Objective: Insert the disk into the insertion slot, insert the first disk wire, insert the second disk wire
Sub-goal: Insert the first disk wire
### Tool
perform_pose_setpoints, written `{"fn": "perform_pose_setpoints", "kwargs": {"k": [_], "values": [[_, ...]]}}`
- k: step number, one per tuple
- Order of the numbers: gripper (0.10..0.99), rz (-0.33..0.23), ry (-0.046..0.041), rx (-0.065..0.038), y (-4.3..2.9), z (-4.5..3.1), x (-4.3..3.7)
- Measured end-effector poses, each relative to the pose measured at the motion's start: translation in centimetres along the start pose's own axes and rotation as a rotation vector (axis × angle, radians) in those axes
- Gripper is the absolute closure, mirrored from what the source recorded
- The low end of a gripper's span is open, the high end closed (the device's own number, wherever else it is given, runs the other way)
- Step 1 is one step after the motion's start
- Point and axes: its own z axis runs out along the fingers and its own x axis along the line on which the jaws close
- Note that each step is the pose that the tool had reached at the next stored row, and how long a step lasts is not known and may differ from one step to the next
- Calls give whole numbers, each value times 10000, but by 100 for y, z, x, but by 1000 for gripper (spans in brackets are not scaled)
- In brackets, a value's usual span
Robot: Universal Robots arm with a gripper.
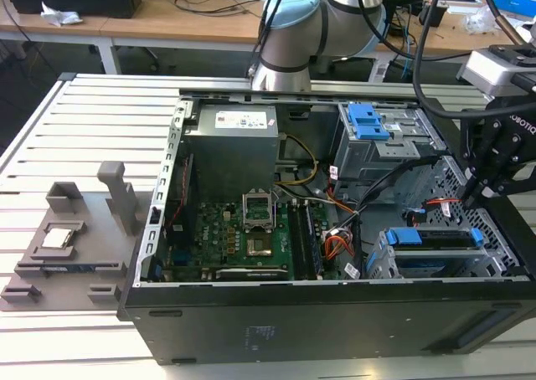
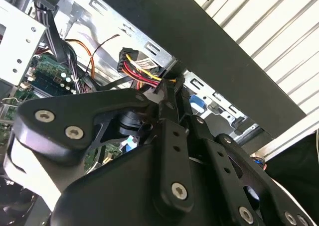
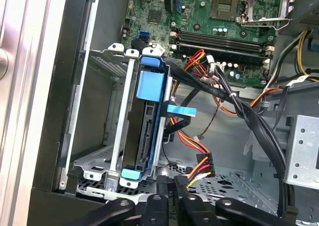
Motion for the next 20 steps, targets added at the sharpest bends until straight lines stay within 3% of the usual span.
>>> {"fn": "perform_pose_setpoints", "kwargs": {"k": [9, 10, 12, 15, 20], "values": [[914, -9, 53, -7, 9, 1, 3], [914, -7, 53, -6, 40, 3, 13], [914, -5, 55, 3, 181, 10, 17], [914, -5, 53, 6, 288, 16, 6], [914, -6, 55, 6, 319, 28, -1]]}}
